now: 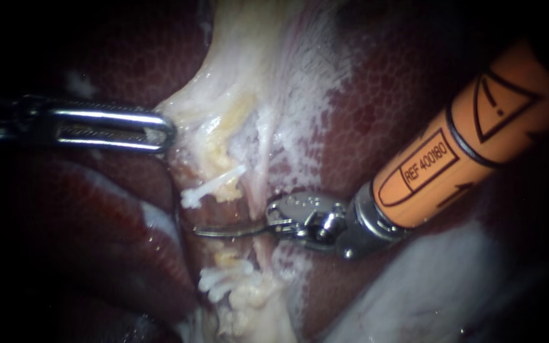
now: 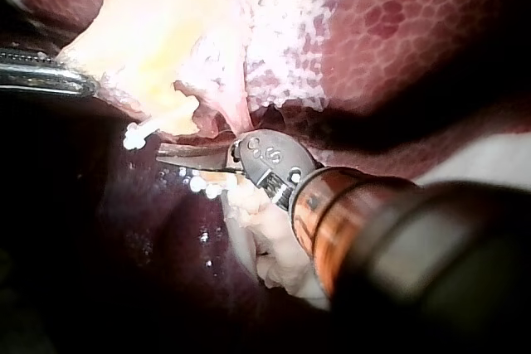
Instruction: Go back from the cut left tube
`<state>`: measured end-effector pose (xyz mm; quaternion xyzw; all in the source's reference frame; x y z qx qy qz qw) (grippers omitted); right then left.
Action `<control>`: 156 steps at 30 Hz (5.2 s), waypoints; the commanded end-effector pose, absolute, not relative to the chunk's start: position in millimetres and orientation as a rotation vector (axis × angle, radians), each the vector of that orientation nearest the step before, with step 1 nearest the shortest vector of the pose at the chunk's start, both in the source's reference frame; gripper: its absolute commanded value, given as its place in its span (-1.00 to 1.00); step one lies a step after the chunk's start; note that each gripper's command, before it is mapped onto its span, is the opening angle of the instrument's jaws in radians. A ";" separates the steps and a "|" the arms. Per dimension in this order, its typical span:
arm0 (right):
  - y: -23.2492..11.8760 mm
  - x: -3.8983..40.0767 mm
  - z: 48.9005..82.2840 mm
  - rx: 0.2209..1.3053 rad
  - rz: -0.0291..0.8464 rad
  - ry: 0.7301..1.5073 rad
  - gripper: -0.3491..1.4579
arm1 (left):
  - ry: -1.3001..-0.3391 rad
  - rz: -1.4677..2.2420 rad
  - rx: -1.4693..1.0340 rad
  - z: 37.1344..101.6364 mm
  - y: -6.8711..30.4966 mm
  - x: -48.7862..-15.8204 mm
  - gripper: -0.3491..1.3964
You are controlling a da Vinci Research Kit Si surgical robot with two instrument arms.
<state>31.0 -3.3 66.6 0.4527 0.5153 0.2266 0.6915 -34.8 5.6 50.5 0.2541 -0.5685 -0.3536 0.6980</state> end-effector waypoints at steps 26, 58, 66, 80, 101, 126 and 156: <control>-3.3 31.0 66.5 1.037 0.454 1.183 -0.18 | -1.268 -0.787 0.567 50.6 5.6 -34.7 -1.00; -1.5 24.1 63.7 0.813 0.378 1.260 0.62 | -1.266 -0.790 0.563 51.0 5.8 -34.4 -1.00; -0.2 20.3 62.4 0.606 0.332 1.281 0.86 | -1.266 -0.791 0.560 51.3 5.8 -34.2 -1.00; 0.1 16.3 60.8 0.132 0.203 1.186 0.97 | -1.266 -0.791 0.558 52.1 6.0 -34.3 -1.00; 1.9 14.4 58.8 0.055 0.154 1.149 0.97 | -1.266 -0.789 0.550 53.9 5.9 -34.7 -1.00; 2.2 14.0 59.4 0.034 0.122 1.147 0.97 | -1.224 -0.779 0.597 61.0 2.2 -40.0 -1.00; 2.1 14.0 59.6 0.032 0.116 1.149 0.97 | -1.218 -0.779 0.602 61.2 1.8 -40.4 -1.00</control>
